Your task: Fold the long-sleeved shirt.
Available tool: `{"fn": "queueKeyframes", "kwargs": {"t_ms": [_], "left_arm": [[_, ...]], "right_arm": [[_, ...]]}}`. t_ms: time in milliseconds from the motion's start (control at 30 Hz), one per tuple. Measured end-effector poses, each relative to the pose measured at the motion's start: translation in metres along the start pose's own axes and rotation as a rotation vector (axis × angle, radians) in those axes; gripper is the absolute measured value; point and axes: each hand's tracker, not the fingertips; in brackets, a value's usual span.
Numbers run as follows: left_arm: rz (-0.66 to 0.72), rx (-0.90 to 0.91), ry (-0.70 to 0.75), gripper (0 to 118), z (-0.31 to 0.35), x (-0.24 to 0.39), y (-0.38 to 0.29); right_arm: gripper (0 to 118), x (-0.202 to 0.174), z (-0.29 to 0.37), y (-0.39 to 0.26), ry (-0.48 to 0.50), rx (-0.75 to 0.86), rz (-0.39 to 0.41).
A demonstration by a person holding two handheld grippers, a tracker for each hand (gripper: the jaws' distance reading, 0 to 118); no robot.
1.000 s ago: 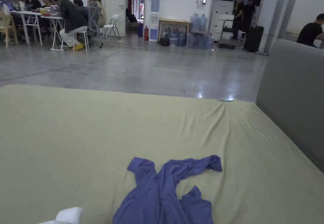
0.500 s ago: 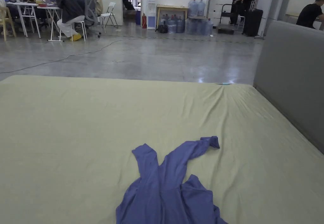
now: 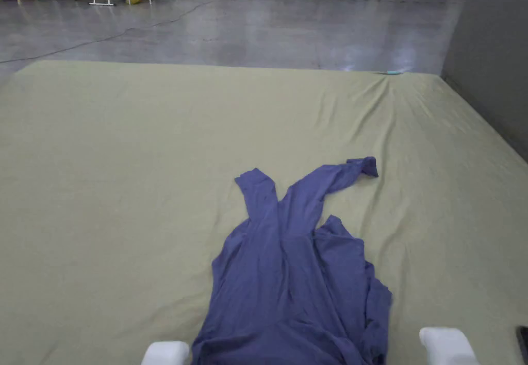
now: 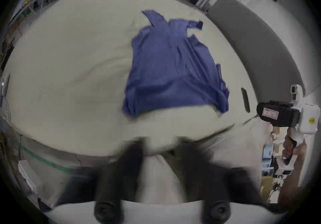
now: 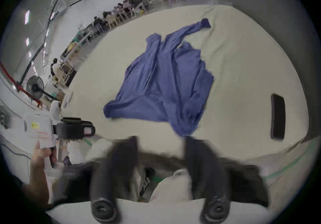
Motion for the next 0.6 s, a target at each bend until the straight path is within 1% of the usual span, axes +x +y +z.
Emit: {"fn": "queueKeyframes", "kwargs": {"t_ms": [33,100,167,233,267,300,333,367,400,433,500,567,600], "left_arm": [[0.007,0.013,-0.012,0,-0.004,0.001,-0.002],[0.036,-0.029,-0.065,0,-0.017,-0.001,-0.005],[0.049,-0.012,-0.065,0,-0.018,-0.001,0.004],[0.026,0.031,-0.014,0,-0.019,-0.001,0.019],[0.029,0.052,0.013,20,-0.020,-0.002,0.027],[0.027,0.091,0.041,70,-0.022,-0.004,0.035],[0.016,0.103,0.068,114,-0.028,-0.007,0.042],[0.019,0.083,0.081,115,-0.039,-0.010,0.050],[0.018,0.184,0.045,115,-0.047,-0.016,0.054],[0.035,0.092,0.066,115,-0.061,-0.020,0.054],[0.059,0.019,0.111,115,-0.064,-0.013,0.066],[0.034,-0.041,0.136,115,-0.082,-0.013,0.064],[0.015,-0.071,0.138,114,-0.112,-0.033,0.072]], "right_arm": [[0,-0.005,-0.003,-0.006,-0.043,-0.012,0.022],[0,-0.011,-0.007,-0.011,-0.014,-0.039,0.067],[0,-0.012,-0.009,-0.008,0.036,-0.045,0.043],[0,-0.012,-0.010,-0.001,0.060,-0.043,0.032],[0,-0.009,-0.010,0.003,0.060,-0.039,0.031],[0,-0.009,-0.011,0.007,0.061,-0.034,0.029],[0,-0.008,-0.013,0.011,0.060,-0.031,0.027],[0,-0.006,-0.014,0.016,0.062,-0.030,0.021],[0,-0.003,-0.017,0.020,0.068,-0.029,0.012],[0,-0.001,-0.020,0.024,0.071,-0.028,0.000],[0,0.006,-0.026,0.036,0.057,-0.034,-0.023],[0,0.015,-0.033,0.053,0.018,-0.036,-0.023],[0,0.019,-0.038,0.065,-0.008,-0.031,-0.020]]}}
